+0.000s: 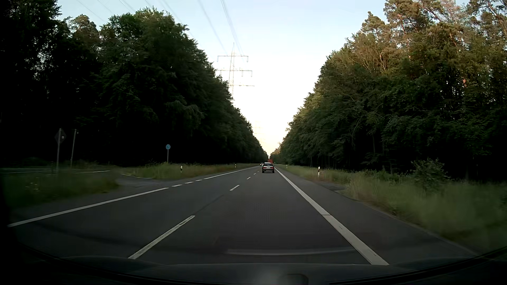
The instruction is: Follow the waypoints while adhering to traffic rules and regulations
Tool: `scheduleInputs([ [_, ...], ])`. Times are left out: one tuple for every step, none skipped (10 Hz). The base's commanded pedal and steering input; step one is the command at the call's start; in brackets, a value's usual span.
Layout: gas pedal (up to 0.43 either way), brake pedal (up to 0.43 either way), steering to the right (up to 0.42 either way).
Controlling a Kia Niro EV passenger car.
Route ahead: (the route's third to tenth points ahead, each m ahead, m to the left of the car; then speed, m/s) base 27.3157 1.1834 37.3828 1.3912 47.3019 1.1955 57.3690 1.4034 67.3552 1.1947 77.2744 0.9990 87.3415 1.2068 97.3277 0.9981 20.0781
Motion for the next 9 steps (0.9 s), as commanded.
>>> scheduleInputs([
  [0.079, 0.024, 0.002],
  [0.079, 0.024, 0.002],
  [0.079, 0.018, 0.003],
  [0.079, 0.018, 0.003],
  [0.079, 0.024, 0.003],
  [0.079, 0.018, 0.003],
  [0.079, 0.024, 0.003],
  [0.079, 0.018, 0.003],
  [0.079, 0.024, 0.003],
])
